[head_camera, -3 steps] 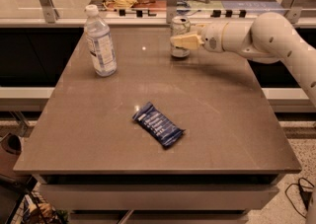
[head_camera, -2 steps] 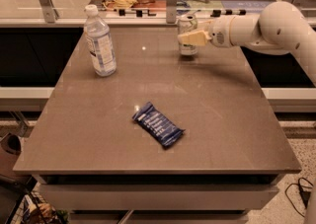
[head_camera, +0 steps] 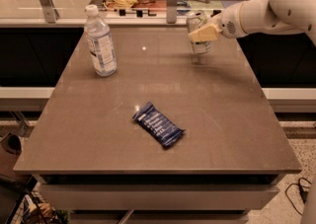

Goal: Knock 7up can over

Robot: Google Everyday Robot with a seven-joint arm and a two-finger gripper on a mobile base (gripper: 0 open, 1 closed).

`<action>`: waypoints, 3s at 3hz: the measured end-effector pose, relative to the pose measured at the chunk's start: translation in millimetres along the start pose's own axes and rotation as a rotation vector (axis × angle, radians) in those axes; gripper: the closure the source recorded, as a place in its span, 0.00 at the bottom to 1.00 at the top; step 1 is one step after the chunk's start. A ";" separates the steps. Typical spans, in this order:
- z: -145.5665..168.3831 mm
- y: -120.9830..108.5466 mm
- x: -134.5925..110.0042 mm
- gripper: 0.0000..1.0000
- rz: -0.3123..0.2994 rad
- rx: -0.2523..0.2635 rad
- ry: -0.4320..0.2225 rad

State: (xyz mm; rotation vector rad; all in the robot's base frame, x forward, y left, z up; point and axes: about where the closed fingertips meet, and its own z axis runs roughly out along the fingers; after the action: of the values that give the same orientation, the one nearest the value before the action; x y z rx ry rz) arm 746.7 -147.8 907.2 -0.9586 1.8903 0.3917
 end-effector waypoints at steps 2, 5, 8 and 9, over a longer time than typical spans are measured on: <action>-22.8 -3.4 -8.2 1.00 -0.096 0.064 0.268; 6.5 2.0 26.5 1.00 -0.214 0.065 0.650; 48.2 19.6 49.5 0.82 -0.315 -0.005 0.801; 49.2 19.9 50.5 0.59 -0.315 -0.007 0.803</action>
Offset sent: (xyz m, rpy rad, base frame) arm -0.0118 -0.0214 0.0330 -0.4862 0.1432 -0.0618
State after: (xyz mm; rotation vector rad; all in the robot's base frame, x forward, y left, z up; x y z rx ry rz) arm 749.1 -127.5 836.9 -1.5425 2.3689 -0.2199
